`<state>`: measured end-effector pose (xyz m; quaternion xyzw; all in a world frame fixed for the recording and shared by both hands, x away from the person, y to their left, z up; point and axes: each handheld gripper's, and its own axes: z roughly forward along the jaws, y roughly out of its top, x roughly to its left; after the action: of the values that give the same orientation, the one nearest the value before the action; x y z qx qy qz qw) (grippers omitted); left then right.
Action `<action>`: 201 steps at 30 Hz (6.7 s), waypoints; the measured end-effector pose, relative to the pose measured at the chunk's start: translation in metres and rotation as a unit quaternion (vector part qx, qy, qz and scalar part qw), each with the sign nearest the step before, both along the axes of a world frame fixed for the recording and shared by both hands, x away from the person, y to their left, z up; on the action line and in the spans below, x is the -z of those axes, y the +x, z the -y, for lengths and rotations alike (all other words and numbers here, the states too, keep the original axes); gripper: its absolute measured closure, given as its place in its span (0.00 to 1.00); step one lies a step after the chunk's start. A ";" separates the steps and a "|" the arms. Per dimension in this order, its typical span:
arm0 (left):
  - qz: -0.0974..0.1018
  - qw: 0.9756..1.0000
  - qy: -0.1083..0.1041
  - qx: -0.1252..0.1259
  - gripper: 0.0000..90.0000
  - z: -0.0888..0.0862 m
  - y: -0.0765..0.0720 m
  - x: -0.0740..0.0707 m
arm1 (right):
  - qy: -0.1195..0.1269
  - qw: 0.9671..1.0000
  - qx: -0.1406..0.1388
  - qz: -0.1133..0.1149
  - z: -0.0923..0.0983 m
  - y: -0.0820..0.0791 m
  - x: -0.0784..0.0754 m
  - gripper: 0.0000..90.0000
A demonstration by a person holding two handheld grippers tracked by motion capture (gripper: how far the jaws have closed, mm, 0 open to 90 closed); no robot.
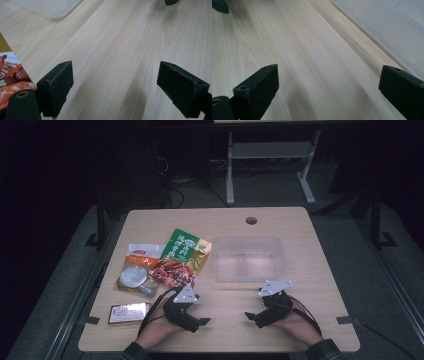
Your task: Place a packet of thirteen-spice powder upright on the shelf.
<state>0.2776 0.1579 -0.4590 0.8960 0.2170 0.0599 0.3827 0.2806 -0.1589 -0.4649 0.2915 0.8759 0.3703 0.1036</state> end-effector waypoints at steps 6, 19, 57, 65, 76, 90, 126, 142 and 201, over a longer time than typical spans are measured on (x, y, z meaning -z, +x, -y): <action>-0.009 1.000 0.012 -0.004 0.14 -0.006 0.003 -0.010 | 0.004 1.000 -0.003 0.004 0.000 0.000 -0.001 0.03; 0.002 0.999 -0.004 -0.050 0.21 -0.054 0.000 -0.037 | 0.003 1.000 -0.001 0.008 0.001 -0.001 -0.002 0.04; -0.025 0.958 0.025 -0.284 0.99 -0.239 -0.046 -0.033 | 0.000 1.000 -0.010 0.005 -0.002 -0.001 -0.002 0.06; -0.042 0.953 0.052 -0.294 0.99 -0.246 -0.044 -0.023 | -0.002 1.000 -0.010 0.006 -0.002 -0.001 -0.002 0.07; -0.054 0.961 0.058 -0.263 1.00 -0.231 -0.040 -0.019 | -0.005 1.000 -0.007 0.006 -0.002 0.000 -0.002 0.07; -0.067 0.977 0.052 -0.195 0.99 -0.191 -0.037 -0.017 | -0.007 1.000 -0.006 0.007 -0.002 0.001 -0.002 0.07; -0.073 0.994 0.042 -0.068 0.88 -0.110 -0.031 -0.018 | -0.007 1.000 -0.006 0.001 -0.003 0.001 0.000 0.07; -0.021 0.994 0.044 -0.093 0.21 -0.081 -0.023 -0.022 | -0.010 1.000 -0.007 -0.001 -0.003 0.001 0.001 0.07; 0.017 0.994 -0.010 0.111 0.35 -0.008 -0.006 -0.030 | 0.100 0.976 -0.194 -0.013 0.002 -0.005 -0.033 0.13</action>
<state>0.2716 0.1659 -0.4288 0.9097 0.1105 0.0302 0.3992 0.2759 -0.1614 -0.4315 0.1303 0.8756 0.4650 -0.0115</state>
